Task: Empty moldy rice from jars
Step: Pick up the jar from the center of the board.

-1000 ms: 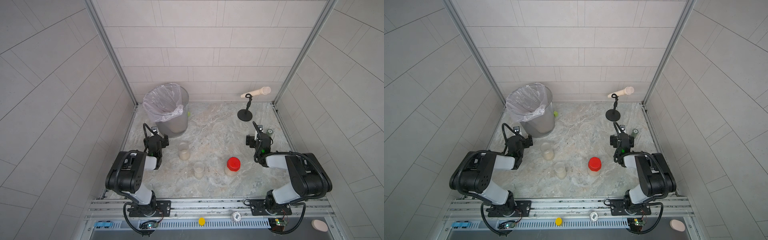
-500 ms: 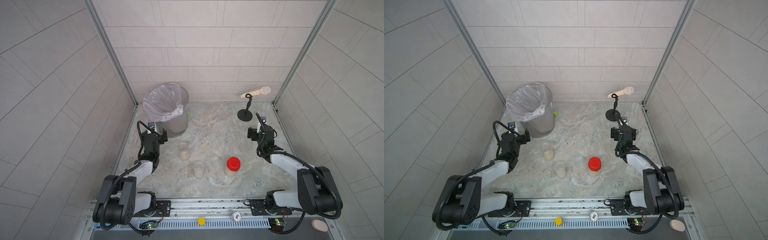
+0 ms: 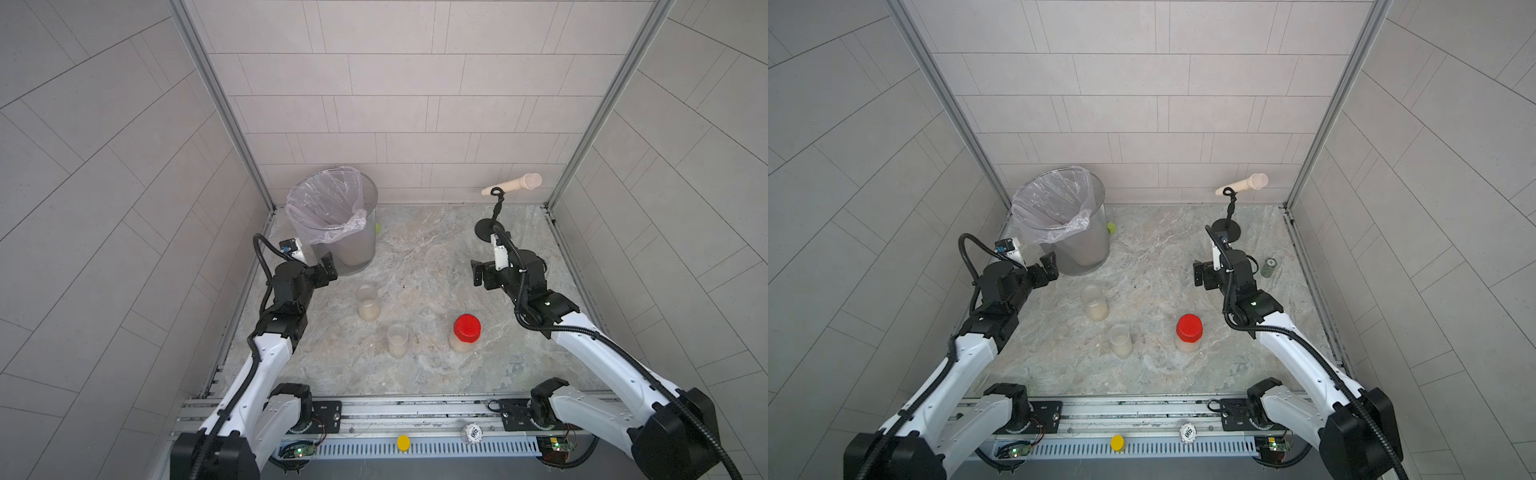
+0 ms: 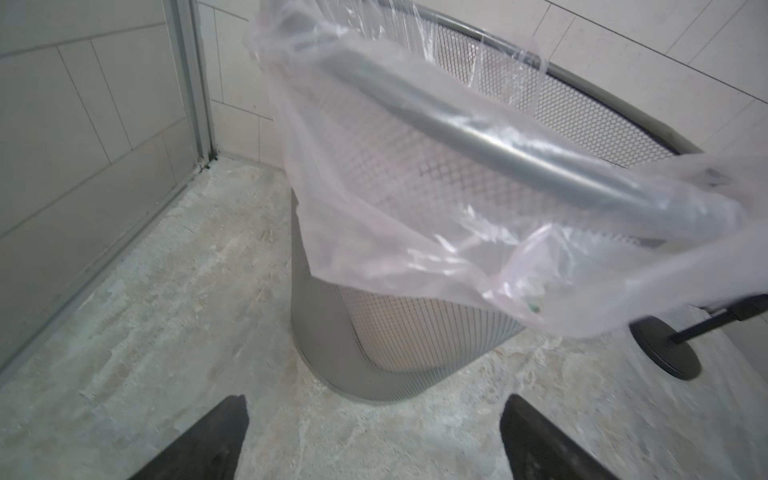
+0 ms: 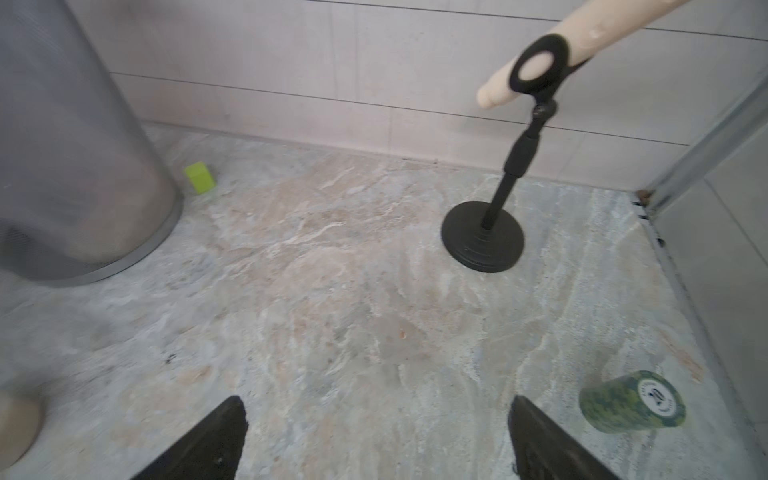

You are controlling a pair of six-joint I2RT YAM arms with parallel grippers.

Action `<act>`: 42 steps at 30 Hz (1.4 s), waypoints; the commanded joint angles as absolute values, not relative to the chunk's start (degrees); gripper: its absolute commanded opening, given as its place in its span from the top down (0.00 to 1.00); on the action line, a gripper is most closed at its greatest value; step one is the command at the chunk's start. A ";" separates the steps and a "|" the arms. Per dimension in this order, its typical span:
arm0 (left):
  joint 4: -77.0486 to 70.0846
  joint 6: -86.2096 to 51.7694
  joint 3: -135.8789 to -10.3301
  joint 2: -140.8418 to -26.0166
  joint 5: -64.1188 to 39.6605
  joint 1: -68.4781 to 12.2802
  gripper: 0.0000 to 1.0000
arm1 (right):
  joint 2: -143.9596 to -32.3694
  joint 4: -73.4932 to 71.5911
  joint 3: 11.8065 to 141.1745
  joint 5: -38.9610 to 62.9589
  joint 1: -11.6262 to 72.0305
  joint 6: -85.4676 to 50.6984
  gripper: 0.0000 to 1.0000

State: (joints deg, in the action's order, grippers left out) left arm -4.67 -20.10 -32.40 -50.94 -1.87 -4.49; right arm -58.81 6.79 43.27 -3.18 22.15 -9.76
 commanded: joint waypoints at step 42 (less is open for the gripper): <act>32.15 -54.06 -27.40 -24.08 7.65 -5.00 0.00 | -108.90 21.24 86.42 -3.44 60.60 -7.42 0.00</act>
State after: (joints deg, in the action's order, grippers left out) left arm 33.32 -55.57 -27.18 -25.10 7.40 -4.91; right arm -107.33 19.88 83.64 -2.63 60.95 -8.32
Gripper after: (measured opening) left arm 0.992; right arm 0.996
